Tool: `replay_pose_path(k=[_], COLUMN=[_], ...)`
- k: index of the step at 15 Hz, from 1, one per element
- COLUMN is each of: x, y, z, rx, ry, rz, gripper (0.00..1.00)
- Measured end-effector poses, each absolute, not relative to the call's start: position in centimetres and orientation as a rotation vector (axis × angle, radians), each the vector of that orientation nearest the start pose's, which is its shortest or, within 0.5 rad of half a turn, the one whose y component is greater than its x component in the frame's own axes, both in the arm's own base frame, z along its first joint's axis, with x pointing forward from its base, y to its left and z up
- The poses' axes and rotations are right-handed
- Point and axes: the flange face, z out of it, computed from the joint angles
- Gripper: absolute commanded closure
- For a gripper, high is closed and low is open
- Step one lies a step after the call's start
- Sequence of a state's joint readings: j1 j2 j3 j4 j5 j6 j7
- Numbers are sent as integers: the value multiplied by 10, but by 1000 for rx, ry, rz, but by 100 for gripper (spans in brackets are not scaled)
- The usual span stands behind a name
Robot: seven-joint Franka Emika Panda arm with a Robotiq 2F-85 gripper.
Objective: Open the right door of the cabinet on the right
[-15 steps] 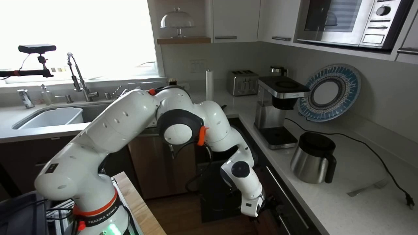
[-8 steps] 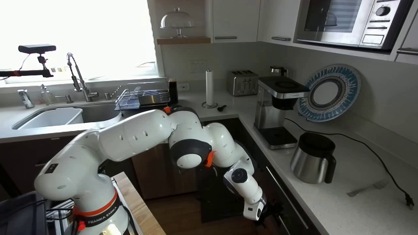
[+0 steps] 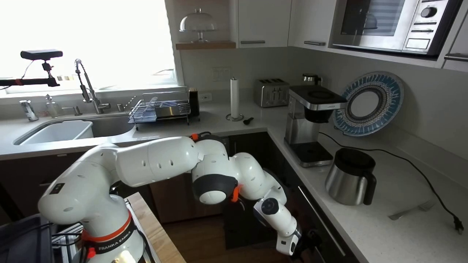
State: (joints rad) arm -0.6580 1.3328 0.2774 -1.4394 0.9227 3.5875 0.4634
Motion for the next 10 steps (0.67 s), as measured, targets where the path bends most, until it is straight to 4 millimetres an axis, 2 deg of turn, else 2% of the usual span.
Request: replay_pose_path(k=[5,10], x=[517,483], y=[-364,-384], z=[-43,-38], rx=[-1423,-1641], ry=[2521,2484], rz=[-900,-740], gripper=[0,0])
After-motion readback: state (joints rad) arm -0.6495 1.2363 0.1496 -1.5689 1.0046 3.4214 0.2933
